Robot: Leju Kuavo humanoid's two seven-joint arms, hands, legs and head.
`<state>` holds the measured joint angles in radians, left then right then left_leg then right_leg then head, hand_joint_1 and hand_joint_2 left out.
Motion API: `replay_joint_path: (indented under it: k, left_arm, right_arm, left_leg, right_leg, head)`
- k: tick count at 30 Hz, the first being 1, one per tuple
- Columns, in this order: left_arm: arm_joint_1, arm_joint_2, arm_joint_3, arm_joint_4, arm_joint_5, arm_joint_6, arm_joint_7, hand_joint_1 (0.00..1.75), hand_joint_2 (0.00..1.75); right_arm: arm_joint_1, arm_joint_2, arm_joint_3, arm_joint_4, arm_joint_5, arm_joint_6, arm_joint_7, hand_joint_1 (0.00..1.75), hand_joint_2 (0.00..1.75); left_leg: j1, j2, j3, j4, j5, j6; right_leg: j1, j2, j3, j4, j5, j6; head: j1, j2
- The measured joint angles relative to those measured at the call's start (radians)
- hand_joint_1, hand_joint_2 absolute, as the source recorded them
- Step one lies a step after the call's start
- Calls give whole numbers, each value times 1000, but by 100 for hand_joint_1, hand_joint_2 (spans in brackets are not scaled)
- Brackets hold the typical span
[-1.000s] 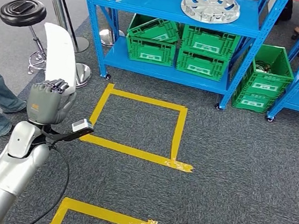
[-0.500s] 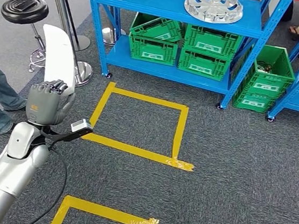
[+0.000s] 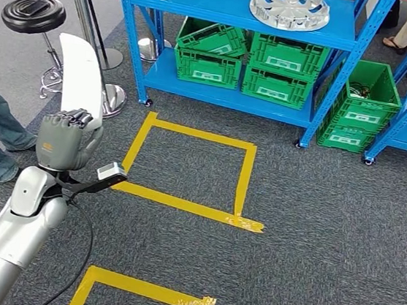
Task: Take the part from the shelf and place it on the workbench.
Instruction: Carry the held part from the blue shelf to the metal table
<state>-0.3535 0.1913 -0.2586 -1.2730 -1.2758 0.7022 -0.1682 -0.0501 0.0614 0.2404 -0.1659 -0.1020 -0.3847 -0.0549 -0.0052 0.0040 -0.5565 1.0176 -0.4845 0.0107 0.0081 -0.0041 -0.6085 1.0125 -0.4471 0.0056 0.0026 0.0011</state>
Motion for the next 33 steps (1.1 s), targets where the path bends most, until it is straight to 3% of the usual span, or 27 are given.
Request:
replay_joint_path:
  k: [26,33]
  left_arm:
    - [-3,-4,0,0,0,0,5,175,175]
    - [-12,1,-1,0,0,0,15,175,175]
  right_arm:
    - [-1,0,-6,0,34,-13,11,0,0]
    - [-2,0,7,0,66,-30,33,0,0]
  left_leg:
    - [0,0,0,0,0,0]
    - [0,-2,-6,-6,11,16]
  right_leg:
    - [0,0,-1,0,0,0]
    - [-3,-3,-4,-3,5,16]
  head:
    - [0,0]
    - [0,0]
